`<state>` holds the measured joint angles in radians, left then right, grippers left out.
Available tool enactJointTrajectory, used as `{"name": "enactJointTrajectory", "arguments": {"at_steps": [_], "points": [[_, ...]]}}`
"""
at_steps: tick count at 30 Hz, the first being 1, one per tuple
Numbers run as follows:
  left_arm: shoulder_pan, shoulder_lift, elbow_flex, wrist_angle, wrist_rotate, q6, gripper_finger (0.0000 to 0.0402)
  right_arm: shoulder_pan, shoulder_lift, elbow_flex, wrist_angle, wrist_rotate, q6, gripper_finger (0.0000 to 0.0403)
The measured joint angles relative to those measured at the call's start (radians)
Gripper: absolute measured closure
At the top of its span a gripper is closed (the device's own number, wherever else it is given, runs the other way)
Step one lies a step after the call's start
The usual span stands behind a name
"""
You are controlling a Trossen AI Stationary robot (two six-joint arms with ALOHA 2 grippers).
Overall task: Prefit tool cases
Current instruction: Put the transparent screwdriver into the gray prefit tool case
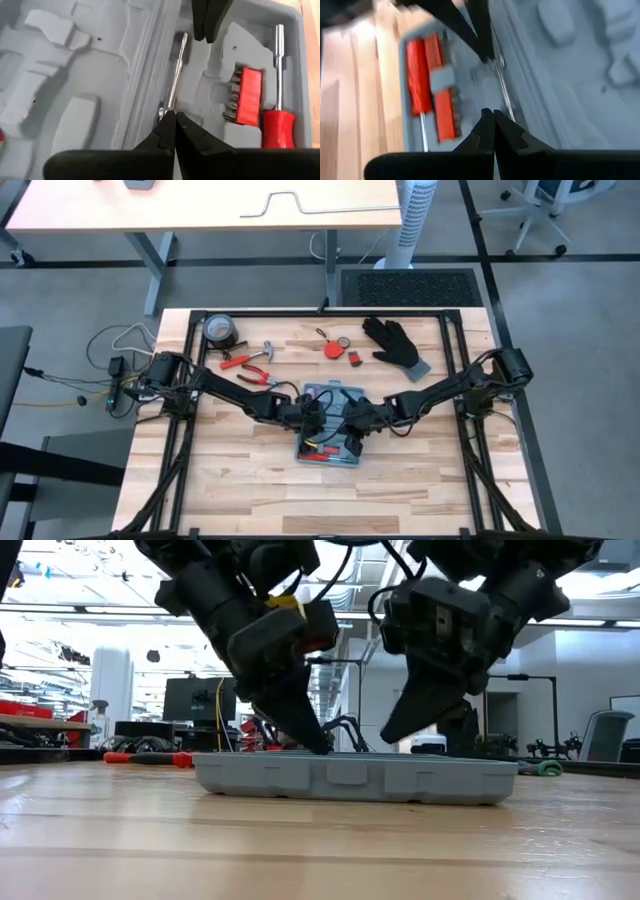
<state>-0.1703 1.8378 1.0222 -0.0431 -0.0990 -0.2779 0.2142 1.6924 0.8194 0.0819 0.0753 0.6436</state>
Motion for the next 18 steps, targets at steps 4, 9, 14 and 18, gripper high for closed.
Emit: {"name": "enactJointTrajectory", "arguments": {"at_steps": [4, 9, 14, 18], "points": [[-0.002, 0.015, 0.002, 0.004, -0.005, -0.001, 0.0401, -0.008, -0.001, 0.001, 0.008, 0.028, -0.007, 0.0399], [0.005, 0.060, 0.003, 0.050, 0.020, -0.012, 0.0401, -0.017, -0.001, 0.001, 0.014, 0.029, -0.020, 0.0399], [0.005, 0.092, 0.006, 0.107, 0.040, -0.048, 0.0401, -0.022, -0.001, 0.001, 0.008, 0.029, -0.024, 0.0399], [0.005, 0.093, 0.005, 0.118, 0.042, -0.048, 0.0401, -0.026, -0.001, -0.006, 0.001, 0.029, -0.027, 0.0399]]}}
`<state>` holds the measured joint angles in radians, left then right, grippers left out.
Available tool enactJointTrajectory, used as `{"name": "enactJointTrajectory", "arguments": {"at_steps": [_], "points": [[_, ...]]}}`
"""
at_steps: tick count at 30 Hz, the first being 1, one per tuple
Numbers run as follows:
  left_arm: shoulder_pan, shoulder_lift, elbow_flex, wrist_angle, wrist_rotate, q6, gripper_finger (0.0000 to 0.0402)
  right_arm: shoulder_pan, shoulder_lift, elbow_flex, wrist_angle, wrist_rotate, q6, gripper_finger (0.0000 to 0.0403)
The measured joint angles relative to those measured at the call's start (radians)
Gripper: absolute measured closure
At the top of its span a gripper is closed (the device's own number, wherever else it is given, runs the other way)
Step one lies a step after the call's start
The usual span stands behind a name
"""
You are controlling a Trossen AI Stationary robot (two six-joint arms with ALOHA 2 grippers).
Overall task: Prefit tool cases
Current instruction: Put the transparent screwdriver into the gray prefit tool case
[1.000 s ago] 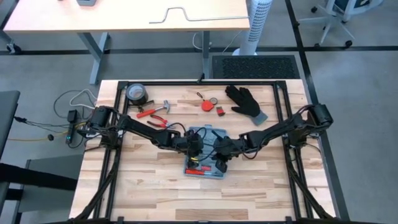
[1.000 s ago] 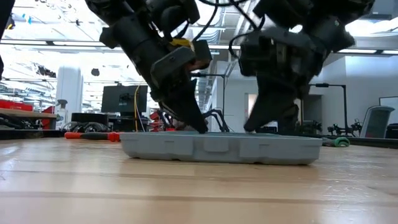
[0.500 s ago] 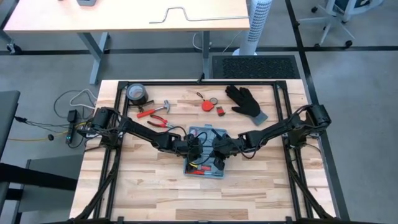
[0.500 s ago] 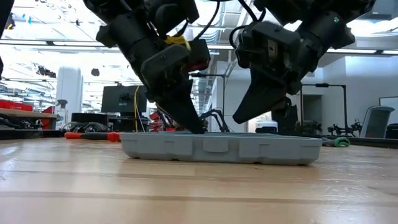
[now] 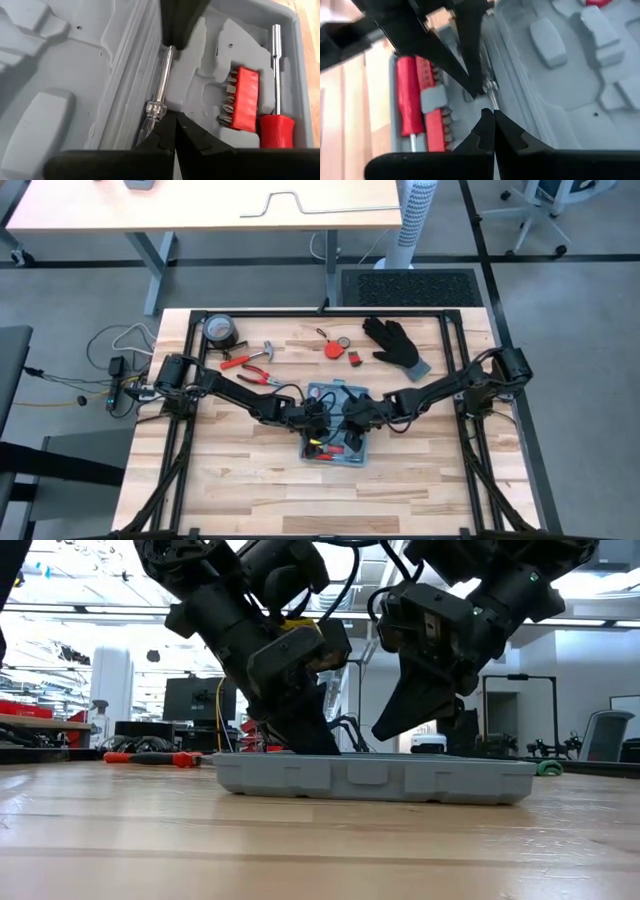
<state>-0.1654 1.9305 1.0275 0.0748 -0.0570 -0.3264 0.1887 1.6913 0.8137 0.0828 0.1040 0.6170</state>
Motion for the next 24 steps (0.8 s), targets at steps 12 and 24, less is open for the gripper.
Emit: {"name": "enactJointTrajectory", "arguments": {"at_steps": [12, 24], "points": [[0.004, -0.069, -0.005, -0.027, -0.010, 0.028, 0.0401, -0.002, 0.063, 0.003, 0.032, -0.026, 0.011, 0.0399], [0.009, -0.078, -0.004, -0.076, -0.012, 0.053, 0.0401, -0.007, 0.061, 0.001, 0.027, -0.030, 0.003, 0.0399]]}}
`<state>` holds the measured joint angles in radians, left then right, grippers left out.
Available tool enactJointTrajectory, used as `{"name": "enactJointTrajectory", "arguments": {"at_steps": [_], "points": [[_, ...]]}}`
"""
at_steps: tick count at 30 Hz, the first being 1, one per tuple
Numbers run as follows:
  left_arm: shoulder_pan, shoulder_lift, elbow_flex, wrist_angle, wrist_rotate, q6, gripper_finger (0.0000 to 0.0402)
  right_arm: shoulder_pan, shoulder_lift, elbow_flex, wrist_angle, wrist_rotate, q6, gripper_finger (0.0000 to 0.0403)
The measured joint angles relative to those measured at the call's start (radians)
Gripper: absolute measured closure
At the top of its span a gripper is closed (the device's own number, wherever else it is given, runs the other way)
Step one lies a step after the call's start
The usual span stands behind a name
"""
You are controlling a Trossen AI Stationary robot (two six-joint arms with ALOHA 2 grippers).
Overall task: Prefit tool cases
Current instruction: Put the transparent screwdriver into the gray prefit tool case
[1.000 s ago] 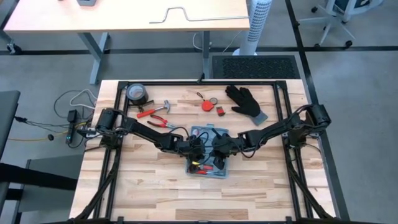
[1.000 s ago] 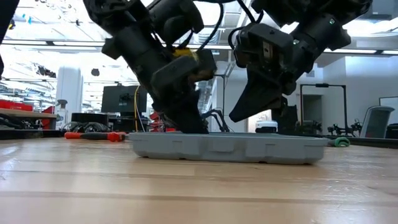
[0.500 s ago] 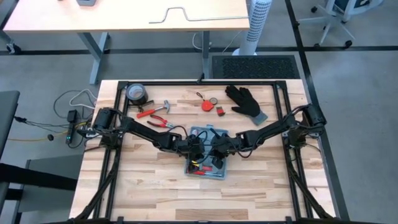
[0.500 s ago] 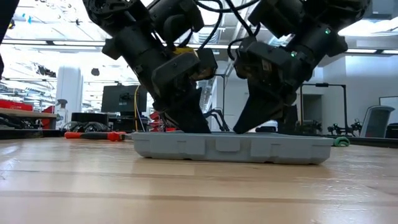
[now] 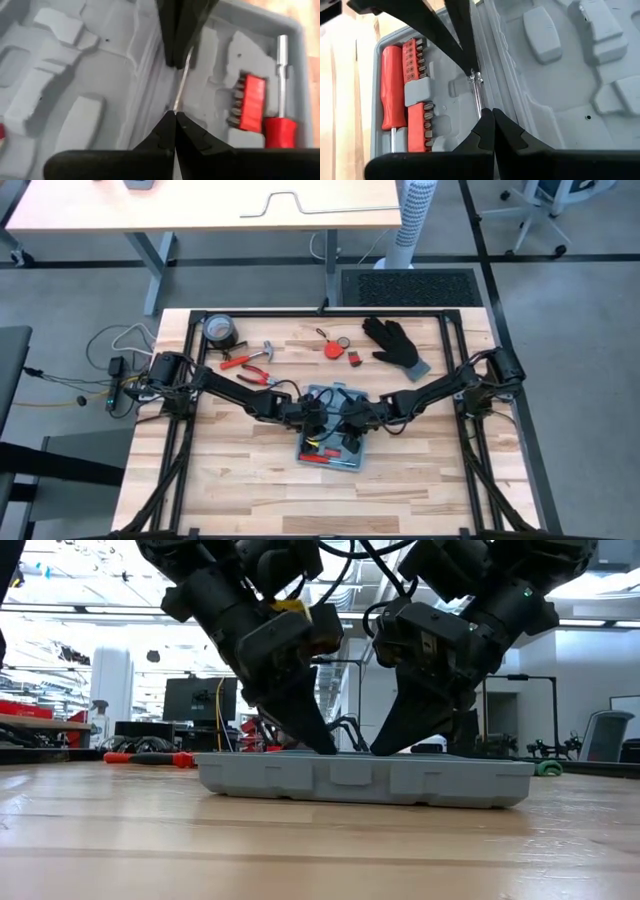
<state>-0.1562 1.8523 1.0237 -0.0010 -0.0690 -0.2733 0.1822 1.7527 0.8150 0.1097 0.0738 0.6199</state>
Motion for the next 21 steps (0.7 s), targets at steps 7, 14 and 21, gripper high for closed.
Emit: {"name": "enactJointTrajectory", "arguments": {"at_steps": [7, 14, 21], "points": [[0.007, 0.000, 0.000, -0.006, -0.014, 0.007, 0.0401, -0.016, 0.000, 0.000, -0.016, -0.023, -0.027, 0.0399], [0.033, 0.075, 0.005, 0.097, 0.061, -0.033, 0.0401, -0.040, -0.013, -0.002, -0.032, -0.059, -0.029, 0.0399], [0.033, 0.093, 0.006, 0.118, 0.060, -0.030, 0.0401, 0.001, -0.012, -0.003, -0.033, -0.048, -0.019, 0.0399]]}}
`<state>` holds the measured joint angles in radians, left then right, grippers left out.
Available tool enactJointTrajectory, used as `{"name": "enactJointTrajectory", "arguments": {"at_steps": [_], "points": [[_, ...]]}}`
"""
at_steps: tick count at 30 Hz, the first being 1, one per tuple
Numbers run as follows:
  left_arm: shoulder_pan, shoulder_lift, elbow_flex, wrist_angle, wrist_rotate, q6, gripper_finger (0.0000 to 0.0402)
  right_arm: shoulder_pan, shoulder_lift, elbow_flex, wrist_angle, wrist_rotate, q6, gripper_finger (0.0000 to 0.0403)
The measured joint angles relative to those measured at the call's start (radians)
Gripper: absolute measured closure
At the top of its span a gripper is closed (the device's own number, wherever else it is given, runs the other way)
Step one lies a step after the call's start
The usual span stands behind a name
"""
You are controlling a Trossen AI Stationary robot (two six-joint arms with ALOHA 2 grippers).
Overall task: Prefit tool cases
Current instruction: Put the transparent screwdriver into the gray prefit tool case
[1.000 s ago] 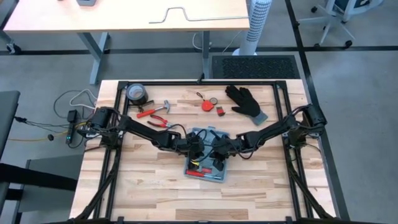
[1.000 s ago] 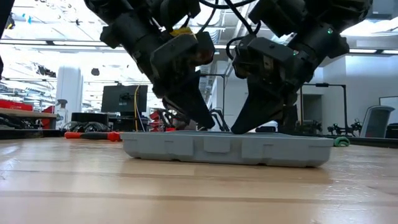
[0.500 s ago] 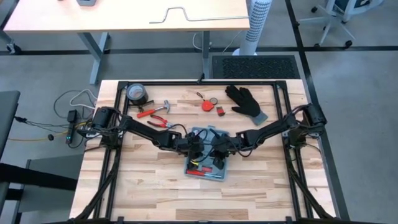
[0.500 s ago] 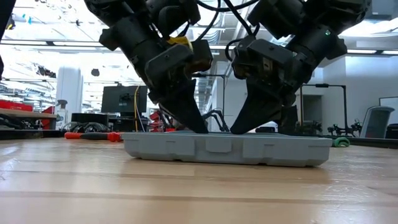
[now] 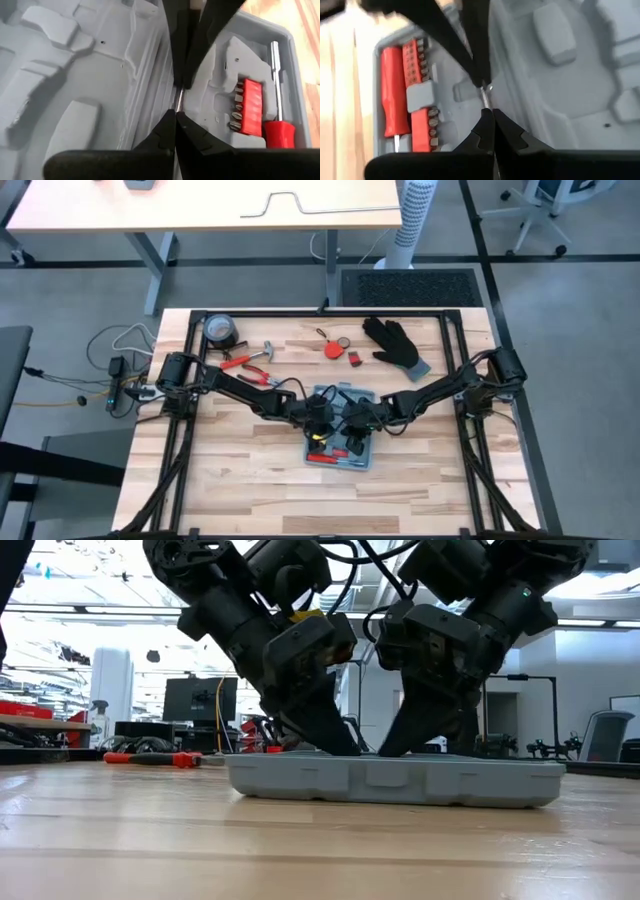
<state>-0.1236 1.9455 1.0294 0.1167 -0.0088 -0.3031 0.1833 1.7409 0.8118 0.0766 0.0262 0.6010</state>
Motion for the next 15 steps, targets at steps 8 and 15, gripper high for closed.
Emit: {"name": "enactJointTrajectory", "arguments": {"at_steps": [8, 15], "points": [[0.006, 0.003, -0.002, 0.031, 0.001, 0.006, 0.0401, 0.003, 0.009, 0.003, -0.051, 0.003, 0.001, 0.0399], [0.006, -0.001, -0.004, 0.027, 0.005, 0.018, 0.0401, 0.009, 0.056, 0.005, -0.031, -0.015, 0.039, 0.0399]]}}
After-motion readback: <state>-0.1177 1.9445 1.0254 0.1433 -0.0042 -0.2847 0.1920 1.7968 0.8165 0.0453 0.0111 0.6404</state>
